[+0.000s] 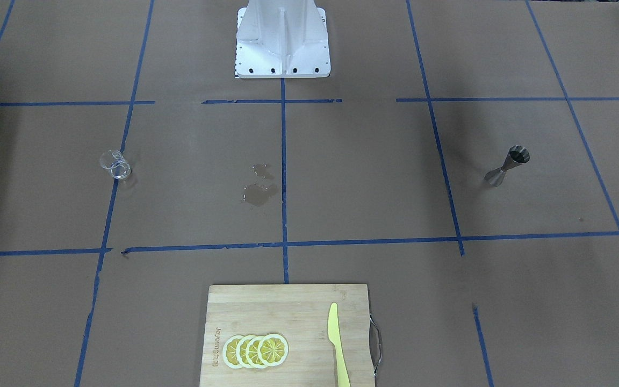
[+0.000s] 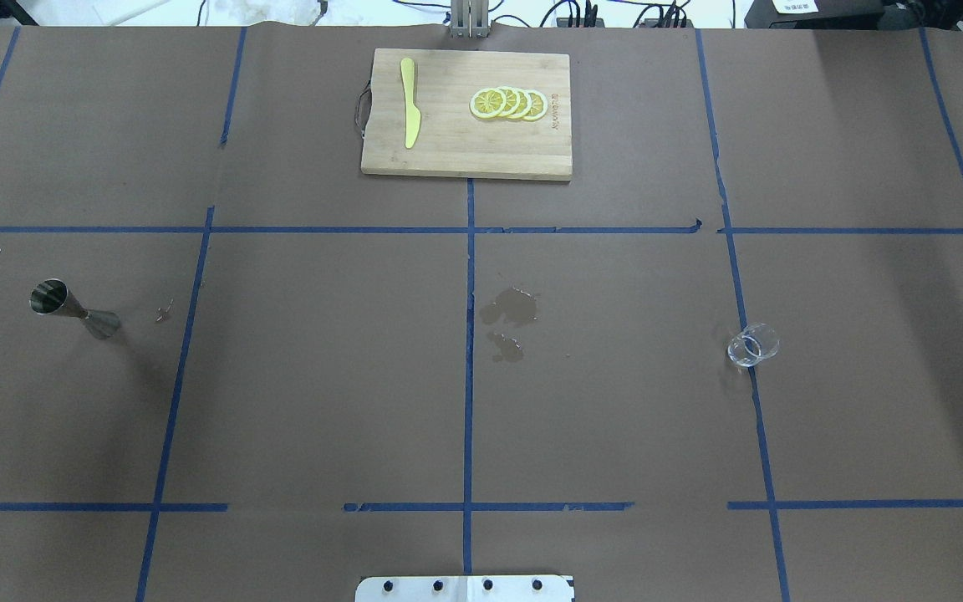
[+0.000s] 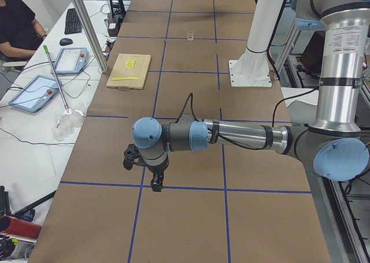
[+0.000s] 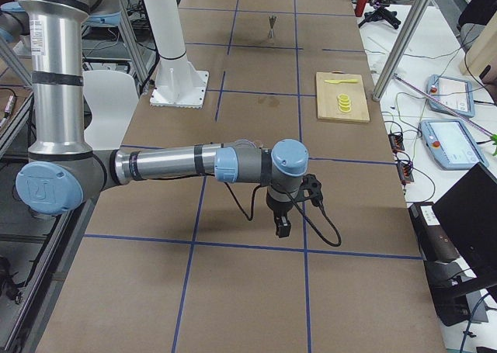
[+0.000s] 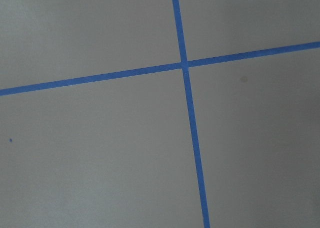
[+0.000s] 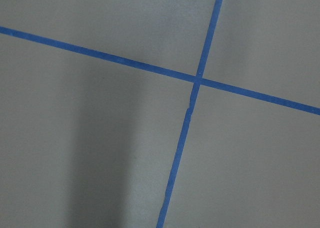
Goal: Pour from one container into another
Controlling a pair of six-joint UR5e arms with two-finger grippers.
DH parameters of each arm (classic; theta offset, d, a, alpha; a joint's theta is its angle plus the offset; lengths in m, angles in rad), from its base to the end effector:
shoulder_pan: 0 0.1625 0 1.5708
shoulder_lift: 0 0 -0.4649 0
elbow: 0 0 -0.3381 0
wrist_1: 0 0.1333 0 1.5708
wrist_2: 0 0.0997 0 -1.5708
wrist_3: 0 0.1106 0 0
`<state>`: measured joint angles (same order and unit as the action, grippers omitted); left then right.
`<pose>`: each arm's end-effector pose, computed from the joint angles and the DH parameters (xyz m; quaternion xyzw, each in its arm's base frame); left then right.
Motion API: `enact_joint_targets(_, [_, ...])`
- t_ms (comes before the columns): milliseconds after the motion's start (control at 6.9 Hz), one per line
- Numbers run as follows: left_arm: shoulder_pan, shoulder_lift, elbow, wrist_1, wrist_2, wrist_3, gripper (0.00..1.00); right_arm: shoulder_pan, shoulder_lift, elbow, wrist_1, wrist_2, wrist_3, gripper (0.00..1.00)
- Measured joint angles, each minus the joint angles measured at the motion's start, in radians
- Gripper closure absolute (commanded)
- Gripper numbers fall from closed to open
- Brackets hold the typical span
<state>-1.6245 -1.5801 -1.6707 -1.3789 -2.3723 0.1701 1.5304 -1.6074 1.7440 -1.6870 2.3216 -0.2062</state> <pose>-0.0770 -0.4299 0.6754 0.0057 0.3916 0.0374 0.9194 0.0409 -0.4213 0.6599 0.0398 -0.3646 -0.1181 0.9228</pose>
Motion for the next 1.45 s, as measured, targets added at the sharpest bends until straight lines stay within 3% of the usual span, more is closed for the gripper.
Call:
enact_joint_targets(1014, [0.002, -0.007, -0.007, -0.005, -0.001, 0.003, 0.00, -0.030, -0.018, 0.001, 0.013, 0.018, 0.023, 0.00])
enact_joint_targets(1448, [0.002, -0.009, -0.007, -0.005, -0.002, 0.003, 0.00, -0.029, -0.024, 0.003, 0.014, 0.025, 0.187, 0.00])
